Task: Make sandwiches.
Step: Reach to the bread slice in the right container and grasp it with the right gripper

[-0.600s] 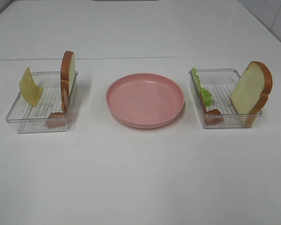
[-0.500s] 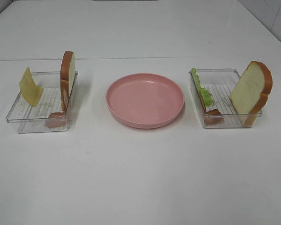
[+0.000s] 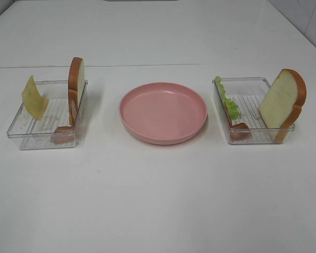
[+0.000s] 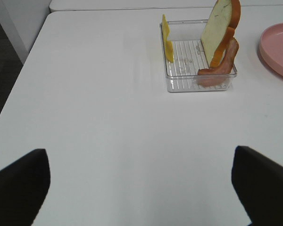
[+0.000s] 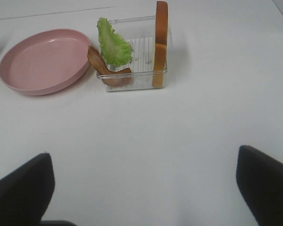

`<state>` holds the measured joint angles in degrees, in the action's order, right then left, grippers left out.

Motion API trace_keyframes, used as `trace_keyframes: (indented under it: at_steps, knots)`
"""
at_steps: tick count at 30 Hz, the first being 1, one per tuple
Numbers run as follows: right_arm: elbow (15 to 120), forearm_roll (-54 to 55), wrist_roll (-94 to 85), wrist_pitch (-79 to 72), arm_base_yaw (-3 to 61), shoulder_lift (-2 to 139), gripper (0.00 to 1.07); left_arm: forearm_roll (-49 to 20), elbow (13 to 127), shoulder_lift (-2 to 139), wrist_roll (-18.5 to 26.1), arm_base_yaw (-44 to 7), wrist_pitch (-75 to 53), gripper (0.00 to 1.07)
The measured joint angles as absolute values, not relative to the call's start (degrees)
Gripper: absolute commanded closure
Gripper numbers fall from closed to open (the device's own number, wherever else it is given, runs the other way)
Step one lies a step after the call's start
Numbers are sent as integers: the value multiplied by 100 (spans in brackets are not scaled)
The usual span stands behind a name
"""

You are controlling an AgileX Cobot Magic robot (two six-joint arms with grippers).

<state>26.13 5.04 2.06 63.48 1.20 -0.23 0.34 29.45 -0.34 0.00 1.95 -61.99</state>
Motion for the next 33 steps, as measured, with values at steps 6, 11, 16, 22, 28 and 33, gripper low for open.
trace_keyframes:
  at_steps: [6,11,16,22,28,33]
  knots:
    - [2613,453,206,6348,120,-23,9,34,2945,-34,0,195,-6199,4]
    - [2613,338,206,6348,120,-17,9,34,2945,-34,0,195,-6199,4]
    - [2618,332,206,6348,120,435,9,34,2945,-34,0,195,-6199,4]
    - [3151,504,206,6354,120,2406,9,34,2945,-34,0,195,-6199,4]
    - [4137,751,206,6440,120,4607,9,34,2945,-34,0,195,-6199,4]
    - [5541,779,195,6320,120,6715,9,34,2945,-34,0,195,-6199,4]
